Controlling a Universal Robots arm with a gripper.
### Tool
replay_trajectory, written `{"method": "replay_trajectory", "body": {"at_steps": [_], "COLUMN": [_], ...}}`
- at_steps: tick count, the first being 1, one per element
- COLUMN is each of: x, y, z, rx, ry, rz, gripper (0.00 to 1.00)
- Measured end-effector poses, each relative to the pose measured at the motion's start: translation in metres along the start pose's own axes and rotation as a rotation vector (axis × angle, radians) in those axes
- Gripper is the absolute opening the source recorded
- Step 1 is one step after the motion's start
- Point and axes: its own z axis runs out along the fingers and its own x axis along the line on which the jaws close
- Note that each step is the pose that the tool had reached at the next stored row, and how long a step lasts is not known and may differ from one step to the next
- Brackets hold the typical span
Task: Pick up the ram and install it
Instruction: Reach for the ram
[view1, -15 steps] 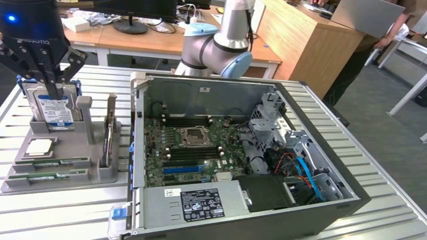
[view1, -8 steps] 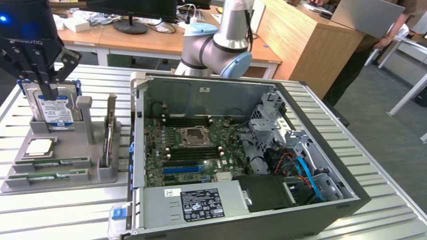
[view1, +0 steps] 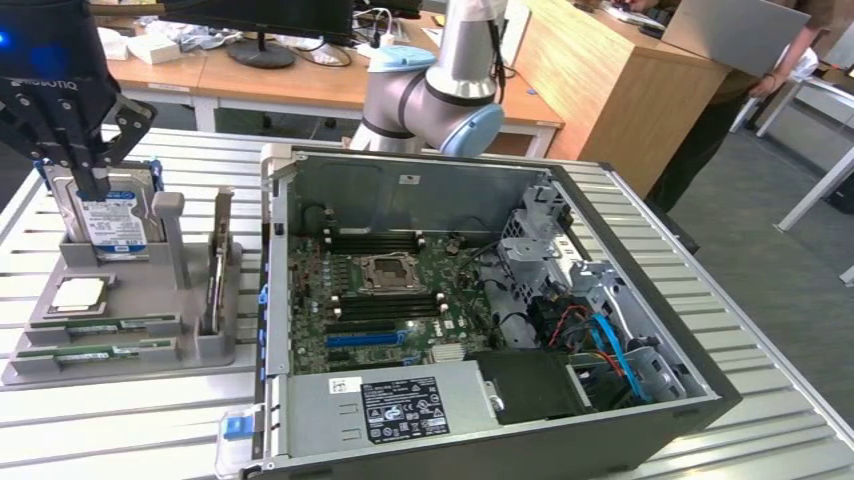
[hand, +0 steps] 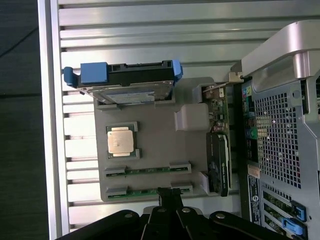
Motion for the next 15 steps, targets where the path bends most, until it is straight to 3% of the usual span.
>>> {"method": "replay_trajectory", "body": {"at_steps": [8, 15], "x": [0.0000, -0.0006], "y": [-0.0013, -0.0078], "z": [-0.0001, -0.0003], "rx": [0.0000, 0.0000], "ry": [0.0001, 0.0000], "rz": [0.000, 0.000], "gripper": [0.10, 0.10]}}
